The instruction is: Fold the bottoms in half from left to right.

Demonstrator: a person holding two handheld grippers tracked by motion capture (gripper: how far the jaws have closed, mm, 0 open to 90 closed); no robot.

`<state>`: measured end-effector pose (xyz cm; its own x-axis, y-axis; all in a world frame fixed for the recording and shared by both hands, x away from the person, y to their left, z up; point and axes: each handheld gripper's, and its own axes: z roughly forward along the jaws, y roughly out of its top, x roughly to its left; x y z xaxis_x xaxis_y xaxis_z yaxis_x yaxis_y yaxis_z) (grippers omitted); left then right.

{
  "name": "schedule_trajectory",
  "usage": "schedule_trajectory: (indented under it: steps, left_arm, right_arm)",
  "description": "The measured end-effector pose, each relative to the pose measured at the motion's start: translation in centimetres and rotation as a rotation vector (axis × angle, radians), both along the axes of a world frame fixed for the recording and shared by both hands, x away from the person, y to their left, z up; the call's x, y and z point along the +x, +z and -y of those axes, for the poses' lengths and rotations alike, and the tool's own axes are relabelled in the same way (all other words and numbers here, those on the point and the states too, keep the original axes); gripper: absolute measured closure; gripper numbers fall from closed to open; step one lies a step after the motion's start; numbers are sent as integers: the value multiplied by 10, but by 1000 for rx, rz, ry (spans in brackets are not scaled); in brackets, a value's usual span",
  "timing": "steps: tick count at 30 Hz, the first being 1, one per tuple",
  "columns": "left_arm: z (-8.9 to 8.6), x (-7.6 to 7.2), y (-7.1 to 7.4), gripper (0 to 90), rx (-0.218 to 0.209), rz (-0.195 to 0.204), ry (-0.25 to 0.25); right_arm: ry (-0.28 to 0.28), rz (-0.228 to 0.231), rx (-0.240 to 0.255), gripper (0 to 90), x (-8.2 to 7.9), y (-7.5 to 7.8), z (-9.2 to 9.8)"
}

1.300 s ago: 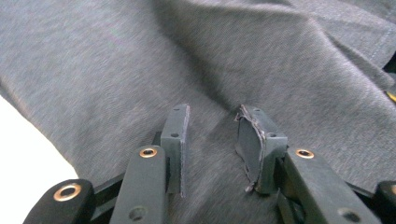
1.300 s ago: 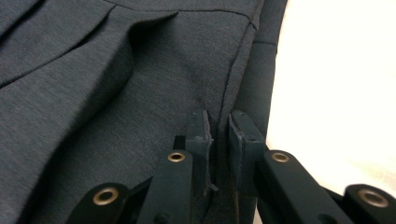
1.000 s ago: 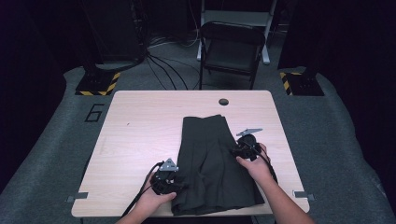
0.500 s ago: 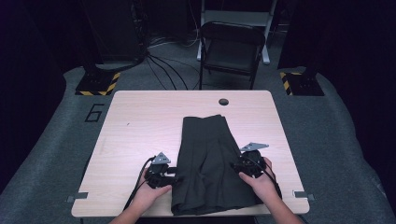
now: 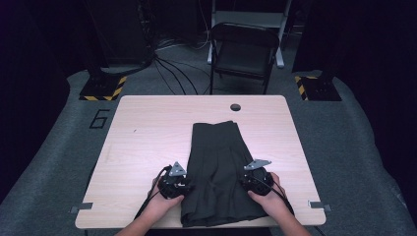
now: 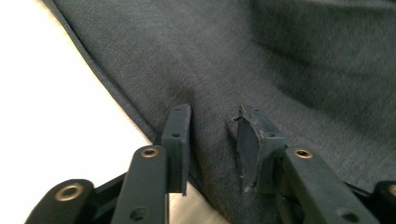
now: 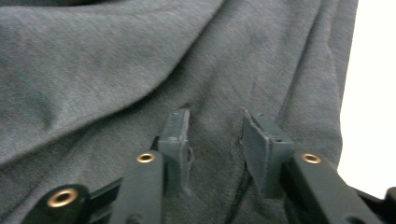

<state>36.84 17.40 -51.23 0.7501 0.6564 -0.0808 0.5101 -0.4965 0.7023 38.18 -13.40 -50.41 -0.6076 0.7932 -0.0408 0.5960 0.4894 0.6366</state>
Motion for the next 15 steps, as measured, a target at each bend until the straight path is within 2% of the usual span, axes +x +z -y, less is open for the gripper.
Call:
schedule_trajectory:
  steps: [2,3,5,7,8,11,12,15]
  left_arm:
    - [2,-2,1,688,21,18,-11]
    - [2,-2,1,704,30,16,-16]
    - [0,-3,2,745,39,27,-10]
    - [-4,-3,3,802,35,21,-5]
    - [-6,-3,2,812,17,15,9]
    - [-10,-4,3,846,10,10,21]
    - [-10,-5,2,854,2,14,38]
    - [-13,-5,3,873,-2,8,37]
  right_arm:
    - [4,-17,-8,640,1,1,-2]
    - [-4,-21,7,641,2,1,-3]
    - [6,-30,6,651,5,2,-4]
    - [16,-44,14,669,7,2,-6]
    - [14,-46,15,670,8,2,-7]
    - [25,-42,19,693,11,2,-11]
    - [25,-40,20,729,12,2,-12]
    - [45,-50,24,825,12,2,-17]
